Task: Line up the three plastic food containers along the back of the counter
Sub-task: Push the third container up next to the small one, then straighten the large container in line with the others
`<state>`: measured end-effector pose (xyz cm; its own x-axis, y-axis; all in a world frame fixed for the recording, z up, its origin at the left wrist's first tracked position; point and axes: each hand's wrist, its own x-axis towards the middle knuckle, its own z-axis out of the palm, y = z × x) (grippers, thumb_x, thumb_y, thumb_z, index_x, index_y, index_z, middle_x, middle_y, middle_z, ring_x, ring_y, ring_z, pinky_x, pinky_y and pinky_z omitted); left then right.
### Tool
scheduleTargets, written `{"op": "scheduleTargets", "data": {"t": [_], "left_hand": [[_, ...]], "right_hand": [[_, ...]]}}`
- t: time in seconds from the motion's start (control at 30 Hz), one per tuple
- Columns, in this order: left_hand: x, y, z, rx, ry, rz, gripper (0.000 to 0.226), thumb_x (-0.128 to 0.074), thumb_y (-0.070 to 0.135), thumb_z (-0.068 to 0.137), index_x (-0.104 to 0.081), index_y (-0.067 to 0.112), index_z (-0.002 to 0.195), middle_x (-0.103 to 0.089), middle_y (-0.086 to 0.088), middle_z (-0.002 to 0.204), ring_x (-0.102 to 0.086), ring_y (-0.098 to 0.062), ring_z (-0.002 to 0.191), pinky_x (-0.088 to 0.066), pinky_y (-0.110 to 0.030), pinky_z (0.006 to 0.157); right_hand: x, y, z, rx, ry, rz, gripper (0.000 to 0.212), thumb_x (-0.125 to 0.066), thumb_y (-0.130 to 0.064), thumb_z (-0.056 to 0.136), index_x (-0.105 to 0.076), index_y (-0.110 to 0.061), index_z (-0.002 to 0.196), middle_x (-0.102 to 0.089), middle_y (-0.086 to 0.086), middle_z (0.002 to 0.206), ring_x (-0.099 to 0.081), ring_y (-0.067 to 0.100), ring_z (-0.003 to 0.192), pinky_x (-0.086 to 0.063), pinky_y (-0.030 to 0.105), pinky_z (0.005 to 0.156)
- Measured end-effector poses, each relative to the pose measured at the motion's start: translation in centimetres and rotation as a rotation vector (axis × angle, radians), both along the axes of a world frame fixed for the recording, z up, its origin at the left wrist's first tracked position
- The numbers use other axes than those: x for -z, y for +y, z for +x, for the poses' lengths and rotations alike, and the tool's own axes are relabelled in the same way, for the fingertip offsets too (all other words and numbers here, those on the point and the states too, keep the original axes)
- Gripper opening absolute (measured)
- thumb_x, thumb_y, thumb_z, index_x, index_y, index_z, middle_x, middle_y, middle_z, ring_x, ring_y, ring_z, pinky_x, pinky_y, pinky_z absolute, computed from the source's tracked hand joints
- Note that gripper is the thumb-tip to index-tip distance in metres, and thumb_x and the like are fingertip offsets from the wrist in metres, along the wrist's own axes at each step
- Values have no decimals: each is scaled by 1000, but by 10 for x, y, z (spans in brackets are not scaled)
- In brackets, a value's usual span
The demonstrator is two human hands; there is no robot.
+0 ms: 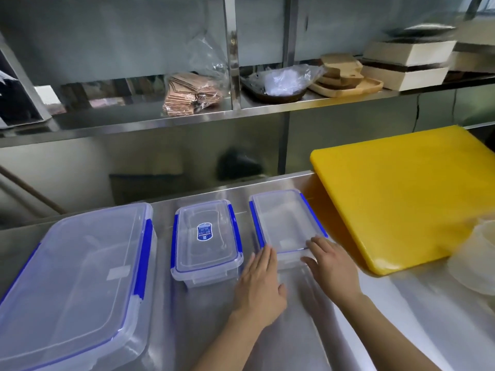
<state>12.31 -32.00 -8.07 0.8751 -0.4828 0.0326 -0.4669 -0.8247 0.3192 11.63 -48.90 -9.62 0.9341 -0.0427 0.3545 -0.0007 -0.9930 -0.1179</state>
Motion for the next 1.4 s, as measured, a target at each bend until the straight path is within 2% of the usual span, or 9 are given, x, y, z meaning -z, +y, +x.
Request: {"op": "scheduleTargets", "data": {"t": [0.23,0.37,0.47,0.57,0.7,0.87,1.07,1.2,1.4], "left_hand": [[15,1,11,25,10,142,94,-54,35,89,20,18,144,32,6,148,17,-16,144,16,-30,107],[-10,6,10,-35,56,78,67,-48,40,91,-18,19,147,-19,-4,158,-16,-23,145,-8,-34,118],[-45,25,2,-185,-8,-27,35,-45,42,92,-56,17,114,-65,-6,118,-59,-27,106,-46,-34,84],[-72,57,-1,-314,-118,-171,31,-42,40,94,-60,17,106,-70,-1,108,-65,-20,91,-50,-30,74],[-96,127,-10,-512,-352,-329,22,-47,32,93,-59,13,92,-70,-7,89,-60,-24,75,-44,-31,61],[-90,240,-18,-766,-451,-285,43,-62,31,84,-55,8,120,-59,-16,123,-51,-36,115,-39,-46,95],[-59,340,-36,-969,-19,-107,81,-37,68,83,-3,32,148,-1,-7,160,-5,-30,146,-7,-49,117],[-32,371,-46,-948,268,-535,86,-55,57,81,-7,32,148,-27,-8,154,-32,-32,137,-28,-47,109],[-22,378,-56,-901,128,-802,59,-63,34,84,-41,24,138,-54,1,137,-51,-25,123,-40,-38,102]], "right_hand": [[3,-3,11,24,-23,-40,36,-87,-17,55,-69,-5,84,-70,12,84,-69,32,74,-56,33,61],[-12,9,7,85,60,-89,62,-94,-25,37,-69,-4,89,-73,14,87,-71,34,82,-58,40,69],[-38,40,4,82,34,74,44,-83,-22,64,-67,-3,101,-72,16,98,-69,35,87,-56,40,71],[-69,78,1,79,13,318,28,-55,-25,90,-62,-11,112,-68,10,111,-65,29,94,-54,36,76],[-94,146,-7,-38,-16,532,24,-51,-26,92,-64,-9,101,-72,13,93,-64,34,85,-48,35,71],[-83,241,-16,-139,271,900,50,-58,-39,87,-45,-14,129,-56,4,119,-57,19,106,-49,34,90],[-55,311,-23,-167,487,1260,87,-65,-44,81,-15,-17,147,-32,4,152,-37,21,135,-31,37,113],[-54,336,-30,-169,351,1255,73,-68,-18,83,-26,-12,142,-45,-2,131,-44,11,112,-34,18,94],[-56,351,-33,-174,308,1173,62,-68,-19,82,-36,-13,135,-53,-1,120,-52,15,107,-37,24,92]]}}
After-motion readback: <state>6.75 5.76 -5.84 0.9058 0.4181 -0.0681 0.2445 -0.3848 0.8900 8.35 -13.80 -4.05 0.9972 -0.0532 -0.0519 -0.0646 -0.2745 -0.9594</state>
